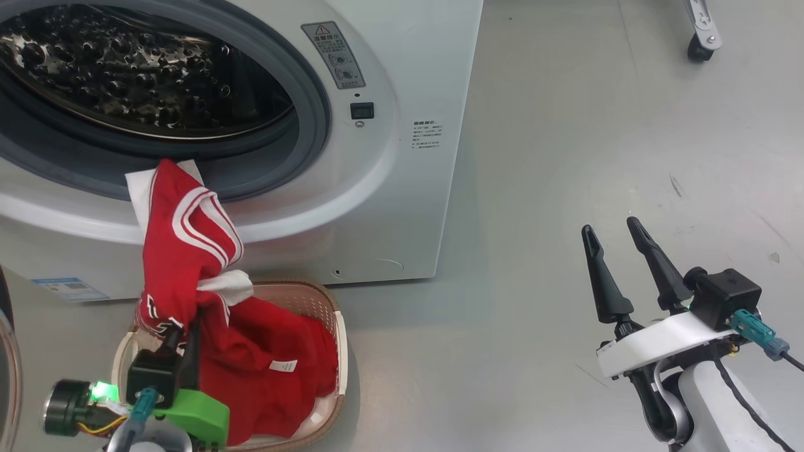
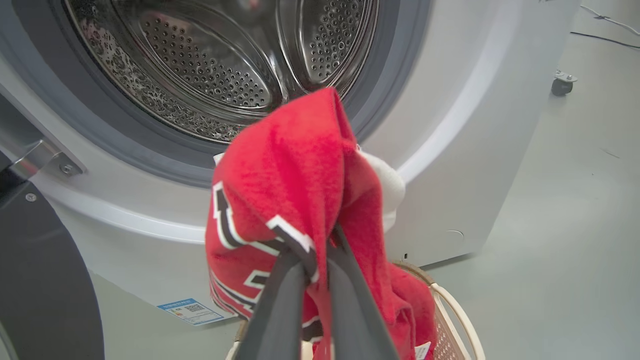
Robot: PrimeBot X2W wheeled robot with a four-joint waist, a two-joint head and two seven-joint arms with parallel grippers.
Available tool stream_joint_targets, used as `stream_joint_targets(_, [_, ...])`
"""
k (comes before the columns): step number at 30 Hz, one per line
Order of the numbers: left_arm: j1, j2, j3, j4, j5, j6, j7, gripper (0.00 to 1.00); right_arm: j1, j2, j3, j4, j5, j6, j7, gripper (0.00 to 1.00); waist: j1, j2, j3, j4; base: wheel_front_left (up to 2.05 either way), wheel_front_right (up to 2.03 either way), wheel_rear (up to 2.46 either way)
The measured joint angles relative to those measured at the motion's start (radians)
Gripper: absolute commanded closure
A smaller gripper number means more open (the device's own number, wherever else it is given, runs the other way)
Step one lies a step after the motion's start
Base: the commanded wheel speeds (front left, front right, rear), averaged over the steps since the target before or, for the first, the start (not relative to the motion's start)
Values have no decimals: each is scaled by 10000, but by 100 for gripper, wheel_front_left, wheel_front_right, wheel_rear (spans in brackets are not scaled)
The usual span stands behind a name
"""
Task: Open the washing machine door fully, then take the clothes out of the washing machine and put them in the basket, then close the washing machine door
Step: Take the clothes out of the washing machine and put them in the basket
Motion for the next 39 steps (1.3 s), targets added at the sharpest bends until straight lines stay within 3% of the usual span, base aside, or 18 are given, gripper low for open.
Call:
stream_joint_targets(18, [423,105,-470,968,303,-324,1427,100,-30,-65,274,-151,0,0,0,0,0,0,536,-501,0,0,0])
stream_joint_targets(39, [-1704,109,-90,2905,-105,-451,2892,100,-707,-385,268,-477,15,0,0,0,0,0,2145,-1473,0,0,0])
